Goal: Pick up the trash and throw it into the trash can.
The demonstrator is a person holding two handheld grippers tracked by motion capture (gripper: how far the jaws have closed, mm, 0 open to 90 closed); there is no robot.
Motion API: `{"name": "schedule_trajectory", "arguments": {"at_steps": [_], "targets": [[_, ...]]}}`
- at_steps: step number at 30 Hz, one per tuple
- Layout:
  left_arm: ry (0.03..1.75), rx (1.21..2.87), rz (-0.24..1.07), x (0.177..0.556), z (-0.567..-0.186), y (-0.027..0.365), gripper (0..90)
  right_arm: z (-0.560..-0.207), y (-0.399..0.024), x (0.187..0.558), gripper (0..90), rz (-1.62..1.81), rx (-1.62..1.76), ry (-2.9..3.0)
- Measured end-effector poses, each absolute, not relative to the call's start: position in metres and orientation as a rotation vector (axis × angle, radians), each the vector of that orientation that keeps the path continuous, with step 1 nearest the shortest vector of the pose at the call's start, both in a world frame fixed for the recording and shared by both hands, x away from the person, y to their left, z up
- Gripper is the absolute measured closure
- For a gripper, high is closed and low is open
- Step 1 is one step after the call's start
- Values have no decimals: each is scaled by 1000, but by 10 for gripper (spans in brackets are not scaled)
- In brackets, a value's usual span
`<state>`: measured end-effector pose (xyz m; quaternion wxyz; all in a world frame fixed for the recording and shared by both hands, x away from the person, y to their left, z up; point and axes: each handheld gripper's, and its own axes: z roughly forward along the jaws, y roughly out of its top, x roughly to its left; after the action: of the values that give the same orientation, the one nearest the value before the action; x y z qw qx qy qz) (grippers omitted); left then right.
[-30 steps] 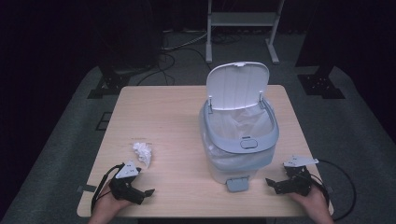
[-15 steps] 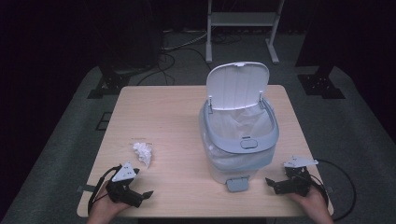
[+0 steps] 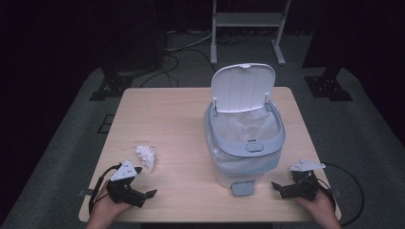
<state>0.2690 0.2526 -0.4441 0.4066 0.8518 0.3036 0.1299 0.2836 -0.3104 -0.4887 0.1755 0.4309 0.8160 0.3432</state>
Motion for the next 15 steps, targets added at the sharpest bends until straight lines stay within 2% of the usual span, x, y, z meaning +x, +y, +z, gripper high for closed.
{"name": "schedule_trajectory", "arguments": {"at_steps": [15], "targets": [[798,2090,362,292,-436,264,0,-489,-310,284,0,972,1221,2311]]}}
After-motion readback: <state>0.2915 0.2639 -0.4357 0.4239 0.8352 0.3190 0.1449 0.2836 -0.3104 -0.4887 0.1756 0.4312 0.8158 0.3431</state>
